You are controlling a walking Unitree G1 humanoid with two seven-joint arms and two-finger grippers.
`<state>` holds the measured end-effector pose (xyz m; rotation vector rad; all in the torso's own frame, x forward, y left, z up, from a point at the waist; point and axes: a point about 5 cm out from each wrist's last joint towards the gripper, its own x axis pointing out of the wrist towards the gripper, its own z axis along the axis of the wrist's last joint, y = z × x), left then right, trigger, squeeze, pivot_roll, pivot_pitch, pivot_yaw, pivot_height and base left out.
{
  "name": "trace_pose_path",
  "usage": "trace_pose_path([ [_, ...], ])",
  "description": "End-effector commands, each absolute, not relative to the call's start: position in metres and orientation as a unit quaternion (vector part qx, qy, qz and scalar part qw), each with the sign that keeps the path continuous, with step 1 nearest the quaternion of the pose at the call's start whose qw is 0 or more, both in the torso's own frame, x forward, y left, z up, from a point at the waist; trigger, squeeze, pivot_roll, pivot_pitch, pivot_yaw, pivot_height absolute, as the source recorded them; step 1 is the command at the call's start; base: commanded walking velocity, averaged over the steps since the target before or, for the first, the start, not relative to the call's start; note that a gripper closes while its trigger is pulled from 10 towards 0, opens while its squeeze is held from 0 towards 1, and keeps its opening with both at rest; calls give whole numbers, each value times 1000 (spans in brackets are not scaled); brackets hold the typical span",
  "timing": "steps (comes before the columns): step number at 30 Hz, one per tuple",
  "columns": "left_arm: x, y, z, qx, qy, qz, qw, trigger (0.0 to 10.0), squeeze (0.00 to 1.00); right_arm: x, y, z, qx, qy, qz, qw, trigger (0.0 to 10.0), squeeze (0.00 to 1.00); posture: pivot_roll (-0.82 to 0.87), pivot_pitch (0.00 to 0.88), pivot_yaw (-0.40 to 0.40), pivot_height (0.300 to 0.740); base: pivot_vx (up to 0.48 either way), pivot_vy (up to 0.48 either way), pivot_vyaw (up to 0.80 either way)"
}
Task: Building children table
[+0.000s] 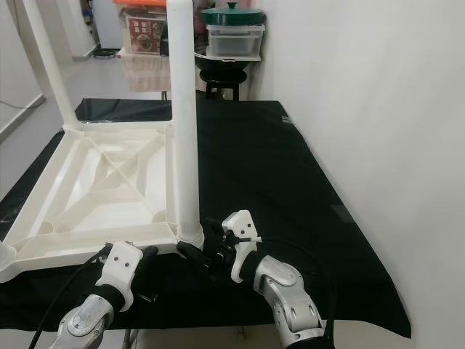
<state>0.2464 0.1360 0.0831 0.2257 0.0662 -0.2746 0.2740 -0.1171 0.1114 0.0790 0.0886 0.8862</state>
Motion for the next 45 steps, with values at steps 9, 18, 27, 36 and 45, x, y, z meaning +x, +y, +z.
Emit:
trace_pose_path([
  [9, 235, 169, 99, 135, 0, -49, 990, 10000, 0, 265, -147, 89, 18, 83, 259, 962, 10000, 0, 9, 0, -62, 740, 0, 0, 0],
  [18, 231, 158, 94, 121, 8, -34, 992, 10000, 0, 271, -158, 84, 28, 92, 247, 964, 10000, 0, 13, 0, -80, 740, 0, 155, 0],
  [27, 232, 151, 92, 123, 9, -54, 991, 10000, 0, 269, -159, 83, 36, 98, 236, 966, 10000, 0, 1, 0, -69, 740, 0, 456, 0],
  [36, 235, 146, 89, 128, 9, -74, 989, 10000, 0, 271, -159, 79, 38, 103, 241, 964, 10000, 0, 4, 0, -73, 740, 0, 0, 0],
  [45, 242, 140, 86, 135, 8, -106, 985, 10000, 0, 274, -158, 77, 39, 103, 241, 964, 10000, 0, -2, 0, -69, 740, 0, 0, 0],
])
